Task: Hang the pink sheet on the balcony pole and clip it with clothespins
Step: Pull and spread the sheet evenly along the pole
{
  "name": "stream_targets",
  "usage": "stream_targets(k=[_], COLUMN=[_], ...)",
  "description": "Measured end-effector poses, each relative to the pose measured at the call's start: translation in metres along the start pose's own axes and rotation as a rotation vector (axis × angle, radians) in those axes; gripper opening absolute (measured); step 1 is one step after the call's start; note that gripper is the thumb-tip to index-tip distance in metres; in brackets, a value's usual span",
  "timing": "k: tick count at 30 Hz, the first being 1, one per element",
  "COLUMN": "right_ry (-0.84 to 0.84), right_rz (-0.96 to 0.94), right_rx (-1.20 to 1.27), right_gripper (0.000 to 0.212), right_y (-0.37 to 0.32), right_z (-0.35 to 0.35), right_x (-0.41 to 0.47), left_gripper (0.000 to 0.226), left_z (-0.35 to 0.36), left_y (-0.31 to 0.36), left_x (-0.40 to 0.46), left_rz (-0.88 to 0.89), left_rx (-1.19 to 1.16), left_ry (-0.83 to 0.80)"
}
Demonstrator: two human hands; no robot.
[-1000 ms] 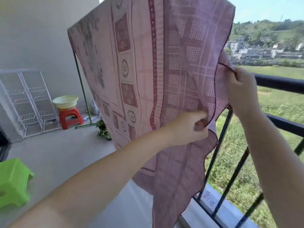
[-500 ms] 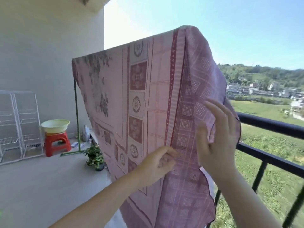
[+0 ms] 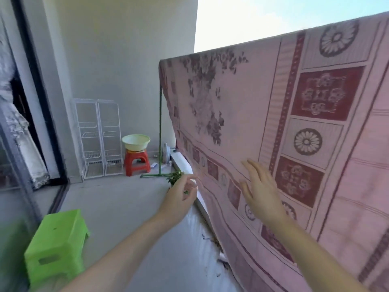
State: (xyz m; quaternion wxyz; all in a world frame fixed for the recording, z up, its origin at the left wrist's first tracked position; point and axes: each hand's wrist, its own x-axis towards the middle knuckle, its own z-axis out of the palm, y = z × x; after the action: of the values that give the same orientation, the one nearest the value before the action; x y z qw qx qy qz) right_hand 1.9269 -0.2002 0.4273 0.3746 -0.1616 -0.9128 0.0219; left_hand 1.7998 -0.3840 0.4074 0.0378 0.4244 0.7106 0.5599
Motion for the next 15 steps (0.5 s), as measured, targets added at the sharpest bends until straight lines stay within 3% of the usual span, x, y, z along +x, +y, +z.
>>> stream_targets(k=[6, 15], right_ry=[-0.068, -0.159], right_rz=[0.015, -0.076], right_rx=[0.037, 0.04], right_gripper=[0.054, 0.051], right_y=[-0.031, -0.053], right_z=[0.105, 0.291], right_x=[0.077, 0.279], left_gripper=[0.027, 0.029], left_z=[-0.046, -0.158], left_y=[-0.086, -0.224], left_x=[0.071, 0.28], left_rz=[-0.044, -0.046], left_rx=[-0.009, 0.063], left_ry=[0.02, 0.142])
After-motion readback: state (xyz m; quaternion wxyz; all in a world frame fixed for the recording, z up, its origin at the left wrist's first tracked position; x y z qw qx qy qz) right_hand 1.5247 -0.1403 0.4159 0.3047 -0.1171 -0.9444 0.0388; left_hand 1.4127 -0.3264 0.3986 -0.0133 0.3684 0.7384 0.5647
